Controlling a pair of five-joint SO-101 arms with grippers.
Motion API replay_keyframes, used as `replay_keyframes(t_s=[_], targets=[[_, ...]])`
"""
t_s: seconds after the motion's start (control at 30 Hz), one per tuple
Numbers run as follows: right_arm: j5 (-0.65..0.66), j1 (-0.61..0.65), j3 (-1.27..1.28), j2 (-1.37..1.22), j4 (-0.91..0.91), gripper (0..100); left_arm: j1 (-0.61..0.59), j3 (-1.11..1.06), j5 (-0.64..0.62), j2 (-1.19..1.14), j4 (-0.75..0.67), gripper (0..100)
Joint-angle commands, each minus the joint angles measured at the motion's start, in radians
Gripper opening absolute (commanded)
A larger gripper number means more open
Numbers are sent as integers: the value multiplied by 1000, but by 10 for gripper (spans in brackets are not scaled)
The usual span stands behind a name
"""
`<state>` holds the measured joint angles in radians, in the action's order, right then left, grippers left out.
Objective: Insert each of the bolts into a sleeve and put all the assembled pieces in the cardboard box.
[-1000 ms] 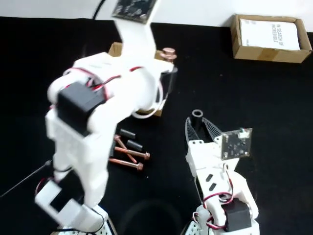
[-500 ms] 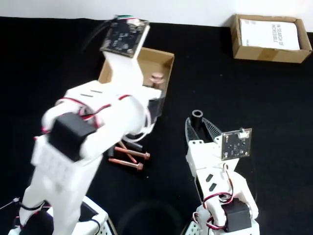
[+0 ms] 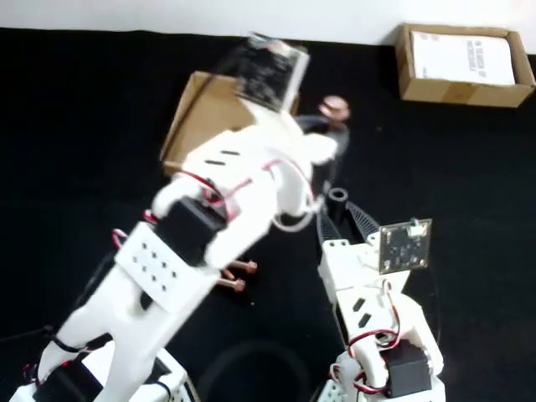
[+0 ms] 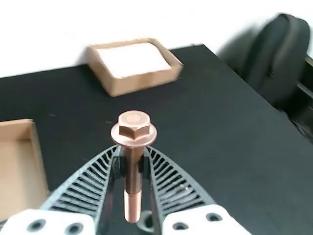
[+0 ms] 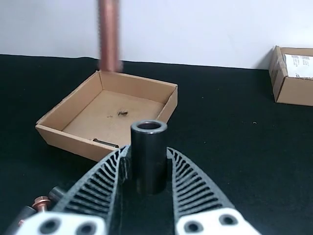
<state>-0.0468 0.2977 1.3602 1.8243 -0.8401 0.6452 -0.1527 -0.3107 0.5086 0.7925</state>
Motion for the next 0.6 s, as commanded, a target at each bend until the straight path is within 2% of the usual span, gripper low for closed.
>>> replay_keyframes(t_s=[0.0, 0.3, 0.5, 0.57], targets=[[-3, 7, -16, 7, 21, 7, 42, -2, -2, 30, -29, 9], [-3, 7, -16, 7, 18, 7, 51, -107, -2, 28, -43, 9], [-3, 7, -10, 7, 18, 7, 50, -208, -2, 28, -281, 9], [-3, 7, -8, 7, 18, 7, 50, -209, -2, 28, -316, 9]])
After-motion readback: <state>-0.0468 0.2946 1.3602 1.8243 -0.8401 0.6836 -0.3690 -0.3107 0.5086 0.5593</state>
